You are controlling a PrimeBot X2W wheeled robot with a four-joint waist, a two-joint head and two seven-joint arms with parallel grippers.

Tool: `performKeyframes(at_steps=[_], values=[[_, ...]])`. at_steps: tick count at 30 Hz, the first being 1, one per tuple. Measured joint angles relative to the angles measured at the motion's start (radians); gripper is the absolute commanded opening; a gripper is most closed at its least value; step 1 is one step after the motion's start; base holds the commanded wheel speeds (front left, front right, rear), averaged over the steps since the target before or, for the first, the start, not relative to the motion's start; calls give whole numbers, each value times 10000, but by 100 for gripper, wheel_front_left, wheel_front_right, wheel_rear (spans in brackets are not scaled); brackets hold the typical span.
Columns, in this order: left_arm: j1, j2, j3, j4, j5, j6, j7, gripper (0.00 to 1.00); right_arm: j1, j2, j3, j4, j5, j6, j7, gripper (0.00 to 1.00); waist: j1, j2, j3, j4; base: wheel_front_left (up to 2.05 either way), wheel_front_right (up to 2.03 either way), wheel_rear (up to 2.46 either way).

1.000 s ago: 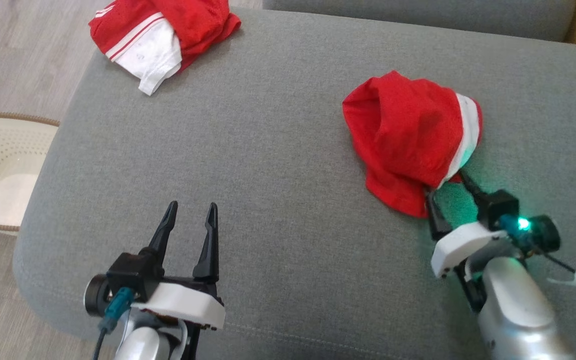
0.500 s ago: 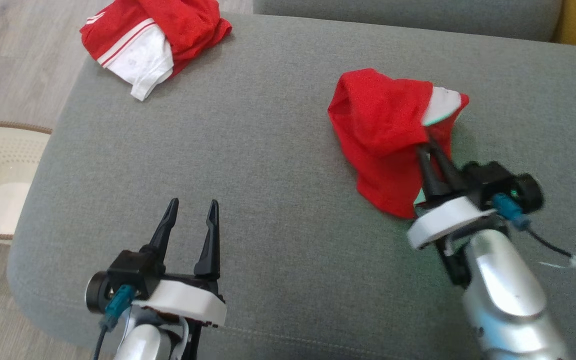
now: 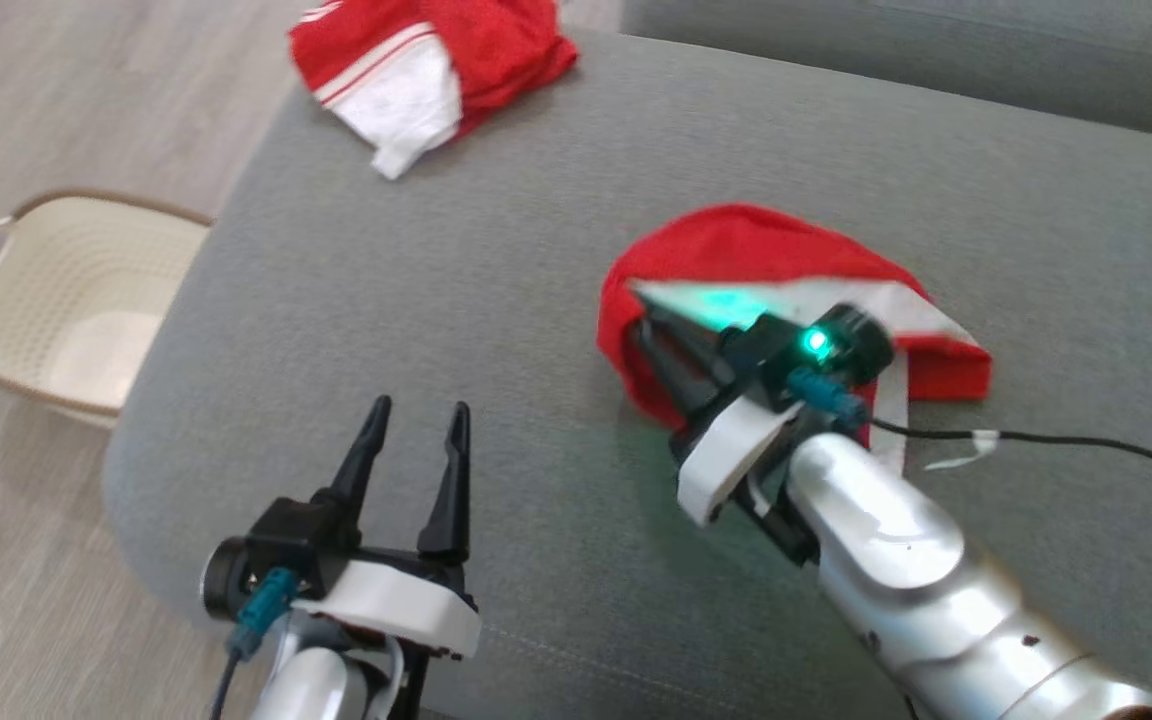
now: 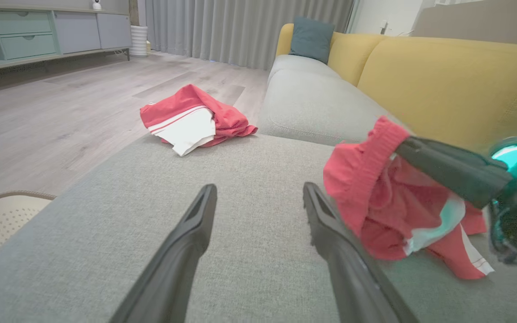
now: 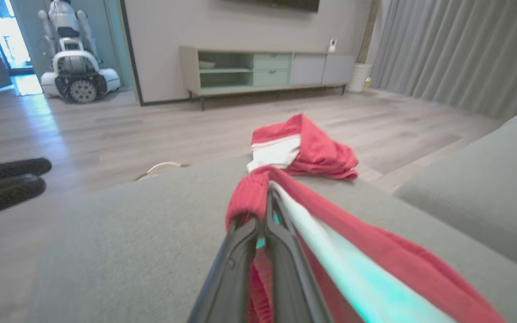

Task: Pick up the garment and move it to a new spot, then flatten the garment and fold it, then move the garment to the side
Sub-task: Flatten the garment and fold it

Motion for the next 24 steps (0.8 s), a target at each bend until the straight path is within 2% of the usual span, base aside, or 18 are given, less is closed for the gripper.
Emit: performKeyframes(at_steps=[1,2,7,14,18,24], values=[[3,2,-69,2,0,2,0,100,-78,-4,305,261,232,0,0,90,0,0,-15,121,0,0,0],[3,0,-132,2,-2,4,0,100,-137,-12,625,506,497,0,25,100,0,0,-31,231,0,0,0],[39,-2,-128,-4,-90,104,0,100,-188,-15,2224,1001,1946,0,104,100,0,0,-127,442,0,0,0],[157,-4,75,-81,-61,171,0,100,-358,-19,2566,646,2535,0,54,100,0,0,-232,-201,0,0,0],[301,-4,167,-125,-8,165,0,100,-335,-19,1707,31,2320,0,42,100,0,0,-291,-741,0,0,0],[300,-4,159,-153,35,155,0,100,303,-113,-815,58,593,0,23,100,0,0,-378,-1485,0,0,0]])
